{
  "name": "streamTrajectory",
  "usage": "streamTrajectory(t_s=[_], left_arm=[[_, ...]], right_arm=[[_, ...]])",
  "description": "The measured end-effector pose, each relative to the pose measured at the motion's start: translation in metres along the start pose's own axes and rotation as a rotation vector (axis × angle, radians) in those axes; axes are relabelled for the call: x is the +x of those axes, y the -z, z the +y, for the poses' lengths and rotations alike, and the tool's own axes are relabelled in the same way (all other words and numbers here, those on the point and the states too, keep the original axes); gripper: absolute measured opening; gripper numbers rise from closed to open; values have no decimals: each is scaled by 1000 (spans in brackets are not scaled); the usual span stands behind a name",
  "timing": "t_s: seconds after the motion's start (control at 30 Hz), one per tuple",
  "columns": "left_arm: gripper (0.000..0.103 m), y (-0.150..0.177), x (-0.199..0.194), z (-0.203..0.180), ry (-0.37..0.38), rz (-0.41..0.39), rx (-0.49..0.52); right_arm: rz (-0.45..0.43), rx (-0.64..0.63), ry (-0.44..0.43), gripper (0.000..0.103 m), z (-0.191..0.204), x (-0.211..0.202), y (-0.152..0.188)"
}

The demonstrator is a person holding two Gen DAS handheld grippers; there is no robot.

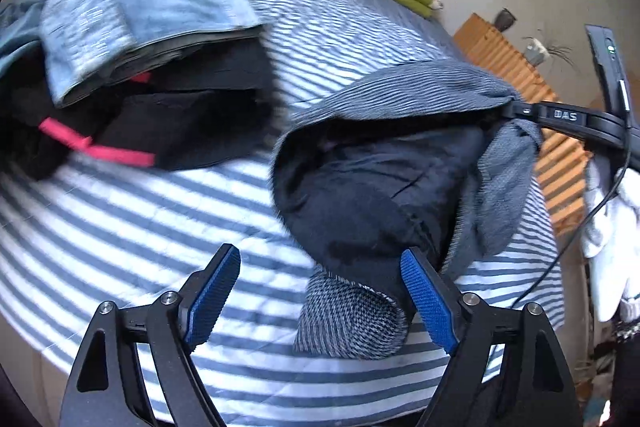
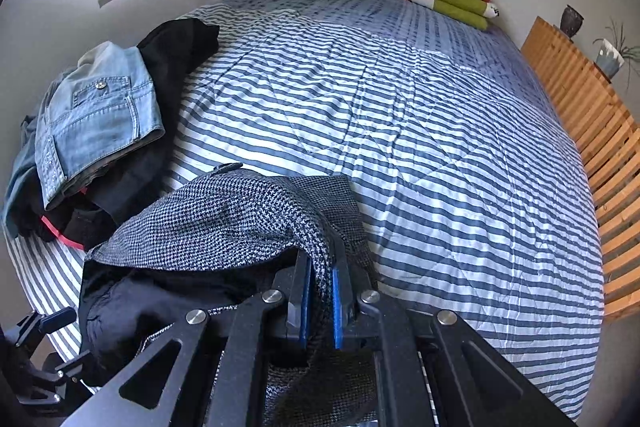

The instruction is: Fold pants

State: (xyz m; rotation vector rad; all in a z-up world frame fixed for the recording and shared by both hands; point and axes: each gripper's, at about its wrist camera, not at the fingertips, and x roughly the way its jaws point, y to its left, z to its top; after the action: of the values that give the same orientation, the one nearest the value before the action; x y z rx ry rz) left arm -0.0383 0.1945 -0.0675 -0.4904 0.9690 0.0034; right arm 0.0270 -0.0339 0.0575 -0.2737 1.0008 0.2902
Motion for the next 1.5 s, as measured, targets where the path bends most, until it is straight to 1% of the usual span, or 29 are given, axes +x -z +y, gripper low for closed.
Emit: streamTrajectory(t_s=[0.03, 0.1, 0.13, 0.17, 0.27, 0.3, 0.4, 0.47, 0.53, 0.57, 0.63, 0.67, 0.7, 0.73, 0.77, 0.8, 0.87, 0.93, 1.03, 1.1, 1.17, 1.27, 1.33, 1.4, 1.43, 1.47, 1.5], left_arm=[[71, -2, 3, -4, 5, 7, 13], [23, -7, 10, -15, 15, 38, 26], [15, -9, 11, -18, 18, 44, 22], [8, -12, 13, -21, 14, 43, 18], [2, -23, 7, -27, -7, 8, 36], [1, -27, 3, -27, -22, -8, 42], [1, -44, -10, -22, -94, -49, 57], [2, -54, -17, -17, -115, -45, 62], [1, -62, -24, -11, -150, -65, 63], [1, -65, -27, -9, -162, -71, 66], [5, -65, -36, -4, -156, -86, 74], [22, -63, -38, -4, -158, -75, 77], [48, -58, -41, -2, -150, -62, 73], [63, -53, -43, -1, -140, -65, 62], [83, -46, -44, 0, -123, -72, 41], [85, -34, -49, 1, -81, -78, 18], [85, -20, -48, -2, -25, -68, -9], [86, -9, -40, -6, -2, -54, -30], [86, 0, -33, -14, 23, -25, -62], [86, 5, -35, -20, 56, -40, -87], [87, 6, -33, -29, 50, -48, -85], [89, 3, -21, -45, 72, -30, -54], [88, -1, -12, -56, 50, -47, -14], [87, -5, -1, -67, 9, -42, 45], [87, -8, 3, -71, 13, -37, 58], [85, -10, 7, -73, 14, -31, 68], [84, -13, 10, -76, 13, -29, 82]], right_arm=[[-1, 4, -3, 7, -1, 0, 1], [-4, 7, -9, 7, -2, -2, 2], [-6, 8, -11, 7, -2, -2, 2], [-9, 10, -13, 7, -3, -3, 3], [-21, 21, -16, 7, -6, -8, 4], [-27, 31, -19, 7, -10, -11, 4], [-58, 82, -17, 7, -24, -22, 2], [-75, 136, -18, 7, -38, -28, 2], [-79, 191, -18, 7, -55, -32, 5], [-79, 203, -4, 7, -61, -32, 8], [-61, 236, 6, 7, -77, -26, 18], [-43, 261, 2, 7, -85, -22, 24], [-24, 285, -3, 7, -93, -17, 31], [-8, 304, -6, 7, -100, -12, 38], [5, 317, -4, 7, -107, -9, 45], [15, 325, 0, 7, -112, -6, 52], [30, 338, 1, 7, -119, 0, 62], [43, 343, 1, 7, -125, 3, 71], [52, 347, -5, 7, -127, 5, 76], [54, 336, -2, 7, -123, 5, 76], [60, 327, 0, 7, -122, 7, 78], [86, 316, -2, 8, -122, 14, 80], [122, 289, -15, 9, -120, 20, 84], [151, 255, -20, 15, -118, 25, 90], [170, 220, -15, 24, -116, 26, 92], [175, 181, -4, 29, -114, 23, 95], [161, 146, -1, 29, -112, 16, 97]])
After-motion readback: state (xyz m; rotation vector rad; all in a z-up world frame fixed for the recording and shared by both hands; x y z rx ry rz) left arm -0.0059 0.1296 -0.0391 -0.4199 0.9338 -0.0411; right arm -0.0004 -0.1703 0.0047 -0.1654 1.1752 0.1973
